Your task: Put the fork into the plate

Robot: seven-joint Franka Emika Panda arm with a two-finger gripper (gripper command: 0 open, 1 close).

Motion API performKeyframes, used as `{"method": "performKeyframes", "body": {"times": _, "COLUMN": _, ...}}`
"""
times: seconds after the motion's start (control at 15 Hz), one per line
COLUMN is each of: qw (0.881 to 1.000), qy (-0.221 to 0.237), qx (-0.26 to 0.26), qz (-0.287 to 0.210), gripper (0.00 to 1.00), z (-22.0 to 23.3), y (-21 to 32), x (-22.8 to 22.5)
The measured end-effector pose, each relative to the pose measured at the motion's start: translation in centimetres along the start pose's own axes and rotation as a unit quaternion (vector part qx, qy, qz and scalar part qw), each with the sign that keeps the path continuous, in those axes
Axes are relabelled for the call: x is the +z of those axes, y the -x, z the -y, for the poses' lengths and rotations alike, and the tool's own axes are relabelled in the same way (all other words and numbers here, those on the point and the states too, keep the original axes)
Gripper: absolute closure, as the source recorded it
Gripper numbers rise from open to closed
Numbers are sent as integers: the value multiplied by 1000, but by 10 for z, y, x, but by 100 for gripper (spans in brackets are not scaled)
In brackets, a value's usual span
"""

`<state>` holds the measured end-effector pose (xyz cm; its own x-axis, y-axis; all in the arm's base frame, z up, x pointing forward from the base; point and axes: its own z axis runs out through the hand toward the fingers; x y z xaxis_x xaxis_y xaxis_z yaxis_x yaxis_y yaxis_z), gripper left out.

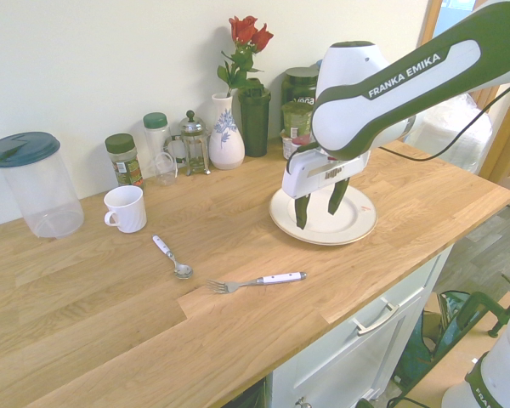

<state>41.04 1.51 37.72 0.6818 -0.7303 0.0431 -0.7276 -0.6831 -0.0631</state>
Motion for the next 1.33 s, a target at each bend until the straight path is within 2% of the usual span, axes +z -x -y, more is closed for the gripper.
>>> {"method": "performKeyframes", "body": {"times": 0.2, "qw": 1000, "qy": -3, "qx": 2, "qz": 7, "gripper": 0, "z": 1, "y": 2, "x": 0}}
{"method": "performKeyframes", "body": {"times": 0.4, "qw": 999, "qy": -44, "qx": -13, "qz": 17, "gripper": 0, "z": 23, "y": 9, "x": -22}}
{"method": "performKeyframes", "body": {"times": 0.67, "qw": 990, "qy": -63, "qx": -96, "qz": 78, "gripper": 0, "z": 44, "y": 40, "x": -52}}
{"method": "performKeyframes", "body": {"times": 1.0, "qw": 965, "qy": -56, "qx": -227, "qz": 116, "gripper": 0, "z": 53, "y": 85, "x": -47}}
{"method": "performKeyframes", "body": {"times": 1.2, "qw": 945, "qy": -51, "qx": -295, "qz": 133, "gripper": 0, "z": 49, "y": 109, "x": -23}}
{"method": "performKeyframes", "body": {"times": 1.33, "qw": 931, "qy": -51, "qx": -339, "qz": 127, "gripper": 0, "z": 43, "y": 117, "x": -6}}
